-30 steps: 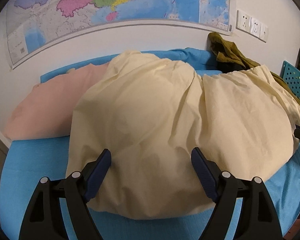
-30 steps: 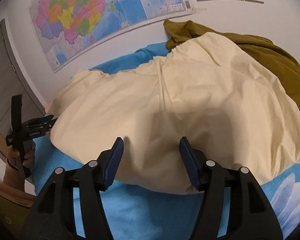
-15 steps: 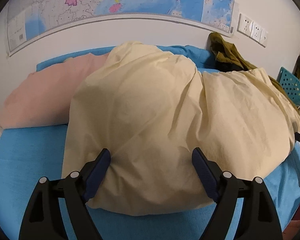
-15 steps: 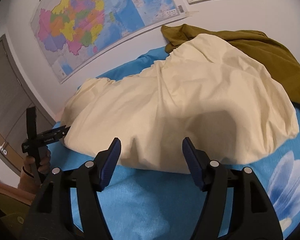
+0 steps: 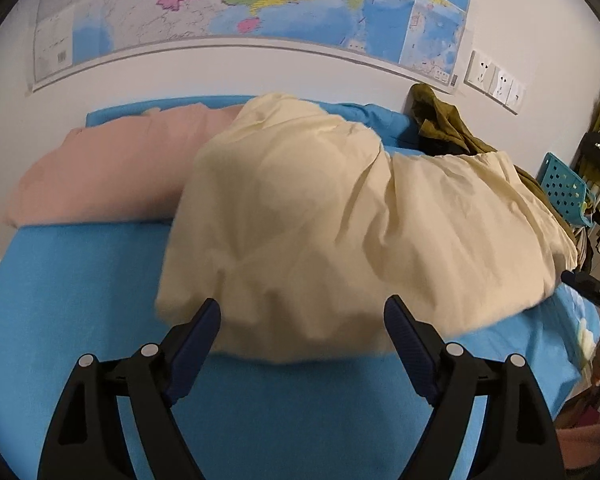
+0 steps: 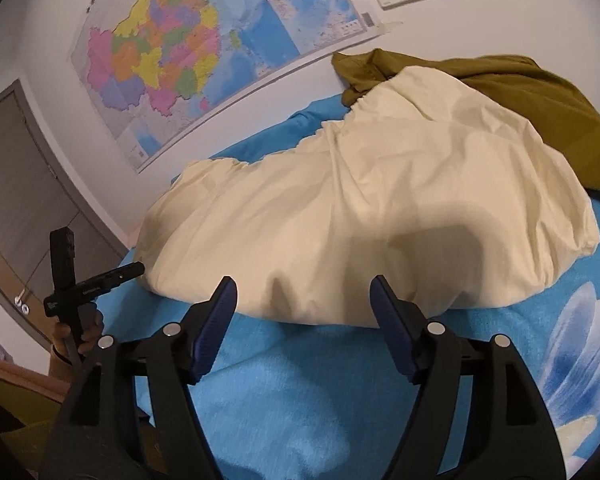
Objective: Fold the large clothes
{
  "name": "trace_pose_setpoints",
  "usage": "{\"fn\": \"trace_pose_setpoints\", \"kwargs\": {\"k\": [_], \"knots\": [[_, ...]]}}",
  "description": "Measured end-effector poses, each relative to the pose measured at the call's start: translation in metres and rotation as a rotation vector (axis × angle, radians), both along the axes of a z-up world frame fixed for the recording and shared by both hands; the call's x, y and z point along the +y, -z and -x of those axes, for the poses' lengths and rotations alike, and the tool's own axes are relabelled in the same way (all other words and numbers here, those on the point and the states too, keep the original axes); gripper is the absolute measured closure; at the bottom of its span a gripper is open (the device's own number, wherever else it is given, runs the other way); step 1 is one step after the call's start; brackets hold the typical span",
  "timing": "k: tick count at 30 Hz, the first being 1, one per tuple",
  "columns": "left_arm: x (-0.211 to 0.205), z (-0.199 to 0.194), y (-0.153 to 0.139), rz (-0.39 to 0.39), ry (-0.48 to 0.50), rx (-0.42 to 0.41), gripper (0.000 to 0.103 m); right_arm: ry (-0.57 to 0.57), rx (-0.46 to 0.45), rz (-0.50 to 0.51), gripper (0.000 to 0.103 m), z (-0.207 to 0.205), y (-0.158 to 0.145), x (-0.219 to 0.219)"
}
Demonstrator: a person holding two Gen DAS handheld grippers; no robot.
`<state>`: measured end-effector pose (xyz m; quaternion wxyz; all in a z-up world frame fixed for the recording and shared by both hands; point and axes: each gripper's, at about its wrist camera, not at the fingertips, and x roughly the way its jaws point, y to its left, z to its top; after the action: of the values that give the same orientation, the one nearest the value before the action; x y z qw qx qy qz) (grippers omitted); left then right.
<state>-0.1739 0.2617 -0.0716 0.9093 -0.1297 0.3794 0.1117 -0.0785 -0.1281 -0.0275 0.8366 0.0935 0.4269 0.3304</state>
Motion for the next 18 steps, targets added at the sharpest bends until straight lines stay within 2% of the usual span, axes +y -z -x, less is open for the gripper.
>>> {"fn": "trace_pose_setpoints", "kwargs": {"k": [2,5,6,10,13,16,18], "knots": [[0.002,0.006,0.002,0.035,0.007,0.014,0.022,-0.038,-0.046,0.037,0.033,0.005,-0.008,0.014],[0.002,0.015,0.008,0.055,0.015,0.032,0.022,-0.128,-0.120,0.102,0.027,0.013,-0.016,0.042],[0.001,0.017,0.011,0.074,0.016,0.037,0.022,-0.163,-0.148,0.135,0.023,0.016,-0.017,0.055],[-0.001,0.013,0.022,0.179,0.048,0.049,0.022,-0.291,-0.223,0.230,0.023,0.023,-0.011,0.103],[-0.007,0.009,0.025,0.210,0.070,0.038,0.017,-0.384,-0.326,0.398,0.022,0.032,0.007,0.145],[-0.013,0.000,0.026,0.253,0.100,0.033,0.016,-0.415,-0.405,0.554,0.021,0.039,0.030,0.167],[-0.017,-0.006,0.026,0.282,0.121,0.028,0.013,-0.415,-0.413,0.634,0.026,0.039,0.038,0.177]]}}
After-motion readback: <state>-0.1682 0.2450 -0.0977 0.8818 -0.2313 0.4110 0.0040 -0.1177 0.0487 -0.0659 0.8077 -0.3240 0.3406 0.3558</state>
